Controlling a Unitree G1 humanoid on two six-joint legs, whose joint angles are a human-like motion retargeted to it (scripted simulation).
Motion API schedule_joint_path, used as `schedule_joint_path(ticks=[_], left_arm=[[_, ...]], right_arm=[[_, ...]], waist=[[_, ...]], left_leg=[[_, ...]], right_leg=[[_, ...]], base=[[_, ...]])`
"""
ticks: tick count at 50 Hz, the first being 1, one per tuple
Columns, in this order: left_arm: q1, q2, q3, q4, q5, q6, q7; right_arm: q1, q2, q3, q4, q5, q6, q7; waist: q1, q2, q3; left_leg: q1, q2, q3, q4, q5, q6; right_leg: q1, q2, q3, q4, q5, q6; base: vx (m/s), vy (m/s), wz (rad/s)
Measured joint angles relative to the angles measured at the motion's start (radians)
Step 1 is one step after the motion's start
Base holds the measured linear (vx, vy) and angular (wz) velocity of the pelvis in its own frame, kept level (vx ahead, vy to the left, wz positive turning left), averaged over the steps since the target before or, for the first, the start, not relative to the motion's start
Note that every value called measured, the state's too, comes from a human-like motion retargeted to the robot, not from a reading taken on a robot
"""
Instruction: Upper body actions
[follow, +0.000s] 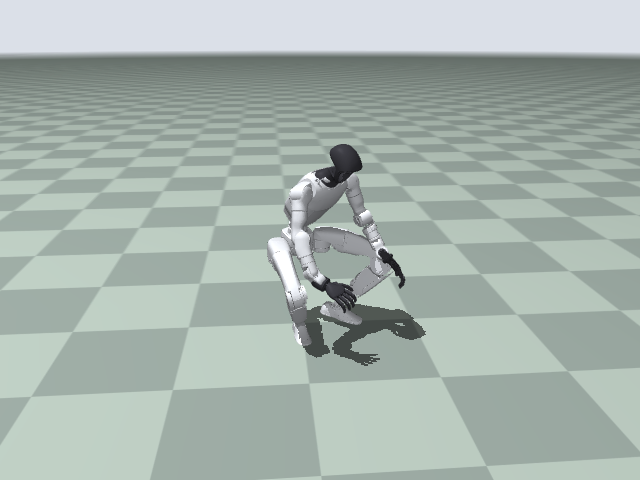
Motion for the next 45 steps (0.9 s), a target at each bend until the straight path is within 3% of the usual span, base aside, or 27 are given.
schedule_joint_path(ticks=[5,7,10,13,21,27,32,35,40,42,45], left_arm=[[-0.075,0.165,-0.056,-0.118,0.137,0.008,-0.037],[-0.091,0.195,-0.032,-0.125,0.204,0.013,-0.013],[-0.1,0.216,0.025,-0.1,0.232,0.039,0.032],[-0.042,0.211,0.087,-0.055,0.162,0.05,0.014],[0.232,0.131,0.268,-0.025,-0.212,0.163,-0.132],[0.536,-0.037,0.403,0.003,-0.367,0.206,-0.297],[0.786,-0.087,0.405,0.171,-0.284,0.246,-0.397],[0.918,-0.138,0.466,0.303,-0.119,0.237,-0.384],[1.183,-0.307,0.646,0.358,-0.105,0.214,-0.229],[1.233,-0.352,0.692,0.365,-0.154,0.217,-0.249],[1.25,-0.383,0.719,0.386,-0.254,0.25,-0.318]], right_arm=[[-0.085,-0.15,-0.028,-0.04,-0.038,0.121,0.467],[-0.097,-0.204,-0.053,-0.034,-0.025,0.177,0.589],[-0.077,-0.246,-0.132,-0.005,0.006,0.203,0.51],[0.041,-0.228,-0.248,0.01,0.077,0.227,0.41],[0.501,-0.088,-0.471,-0.019,0.279,0.262,0.529],[0.755,0.031,-0.533,0.102,0.162,0.369,0.612],[0.884,0.113,-0.579,0.291,-0.017,0.438,0.622],[0.954,0.149,-0.598,0.372,-0.133,0.469,0.626],[1.092,0.172,-0.652,0.412,-0.181,0.484,0.636],[1.122,0.183,-0.703,0.407,-0.132,0.492,0.637],[1.121,0.206,-0.746,0.399,0.011,0.507,0.626]], waist=[[-0.031,-0.015,0.0],[-0.038,0.003,0.0],[-0.033,0.038,0.0],[-0.024,0.053,0.0],[0.009,0.088,0.0],[-0.023,0.066,0.0],[-0.043,0.047,-0.003],[-0.098,0.034,-0.063],[-0.159,0.033,-0.297],[-0.14,0.041,-0.367],[-0.126,0.052,-0.359]], left_leg=[[-0.01,-0.077,0.072,-0.217,0.122,0.0],[-0.018,-0.113,0.069,-0.308,0.176,0.0],[-0.015,-0.15,0.051,-0.444,0.243,-0.002],[0.1,-0.178,0.049,-0.583,0.276,-0.031],[0.545,-0.224,0.029,-0.989,0.377,-0.166],[0.964,-0.366,0.125,-1.43,0.536,-0.238],[1.325,-0.497,0.173,-1.788,0.658,-0.281],[1.477,-0.538,0.17,-1.927,0.702,-0.324],[1.565,-0.591,0.198,-2.081,0.725,-0.315],[1.55,-0.597,0.217,-2.073,0.701,-0.309],[1.586,-0.6,0.237,-2.056,0.683,-0.302]], right_leg=[[0.012,-0.037,-0.036,-0.185,0.05,0.002],[0.052,-0.046,-0.08,-0.278,0.077,0.002],[0.129,-0.031,-0.147,-0.435,0.128,0.019],[0.271,0.004,-0.169,-0.595,0.17,0.059],[0.783,0.152,-0.226,-1.124,0.342,0.141],[1.154,0.175,-0.229,-1.577,0.541,0.217],[1.436,0.169,-0.226,-1.82,0.64,0.277],[1.563,0.159,-0.24,-1.918,0.679,0.309],[1.628,0.158,-0.392,-2.012,0.709,0.352],[1.574,0.151,-0.294,-1.974,0.683,0.338],[1.607,0.15,-0.294,-1.97,0.682,0.336]], base=[[-0.1,-0.06,0.61],[-0.1,-0.09,0.58],[-0.04,-0.03,0.18],[0.06,0.02,-0.1],[0.26,0.0,-0.07],[0.27,-0.02,0.34],[0.35,0.17,0.1],[0.5,0.36,0.09],[0.57,0.31,-0.15],[0.28,0.21,-0.44],[0.17,0.08,-0.3]])
